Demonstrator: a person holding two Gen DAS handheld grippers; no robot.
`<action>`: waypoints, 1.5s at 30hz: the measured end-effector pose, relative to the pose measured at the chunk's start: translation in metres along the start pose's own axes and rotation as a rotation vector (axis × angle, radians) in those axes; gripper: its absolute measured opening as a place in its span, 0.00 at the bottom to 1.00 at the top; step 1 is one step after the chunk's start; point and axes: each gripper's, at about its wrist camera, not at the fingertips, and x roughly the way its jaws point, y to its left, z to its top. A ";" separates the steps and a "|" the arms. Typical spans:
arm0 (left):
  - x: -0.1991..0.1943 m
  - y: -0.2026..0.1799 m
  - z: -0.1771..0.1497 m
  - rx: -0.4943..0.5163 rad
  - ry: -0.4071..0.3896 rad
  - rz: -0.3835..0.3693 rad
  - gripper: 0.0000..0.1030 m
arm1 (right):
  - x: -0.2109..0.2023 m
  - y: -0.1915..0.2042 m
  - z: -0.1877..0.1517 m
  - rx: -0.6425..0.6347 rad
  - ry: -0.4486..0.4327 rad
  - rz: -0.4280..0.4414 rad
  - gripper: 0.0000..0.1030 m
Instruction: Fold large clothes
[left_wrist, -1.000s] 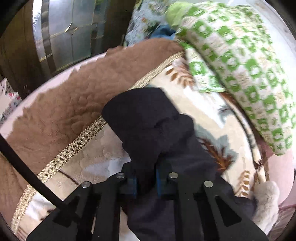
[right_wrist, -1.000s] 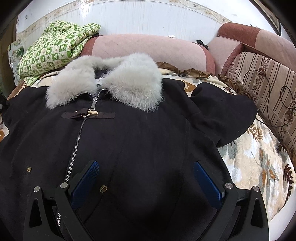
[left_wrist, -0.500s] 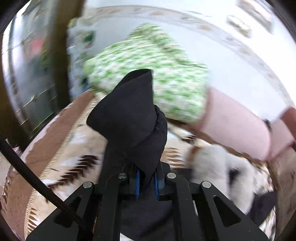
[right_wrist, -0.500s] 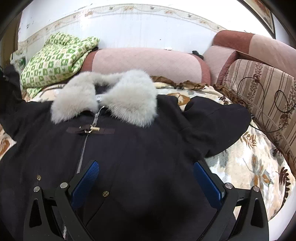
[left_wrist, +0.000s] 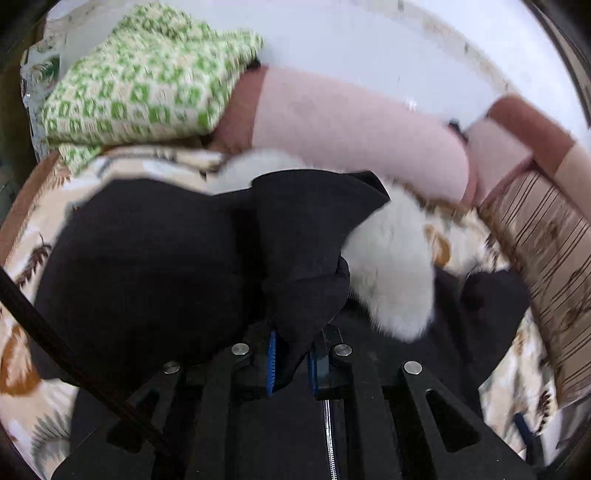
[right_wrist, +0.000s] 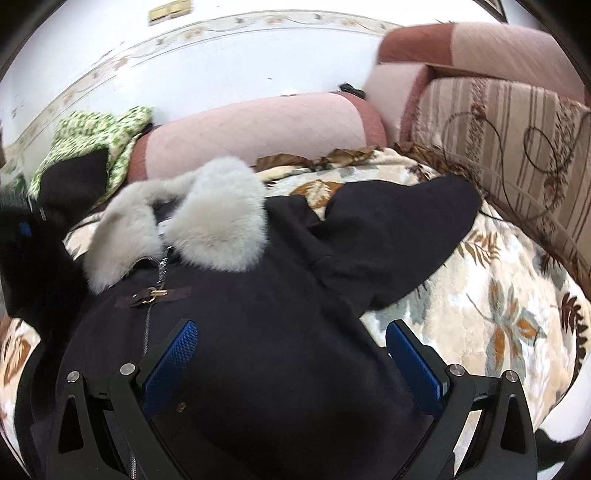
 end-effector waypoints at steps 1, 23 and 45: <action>0.007 -0.006 -0.010 0.009 0.029 0.013 0.12 | 0.002 -0.003 0.001 0.009 0.007 -0.001 1.00; -0.089 0.005 -0.106 0.228 -0.037 -0.203 0.74 | 0.020 0.027 -0.016 -0.018 0.028 0.114 1.00; -0.134 0.130 -0.068 -0.095 -0.331 0.091 0.92 | 0.075 0.088 -0.025 -0.066 0.296 0.269 0.93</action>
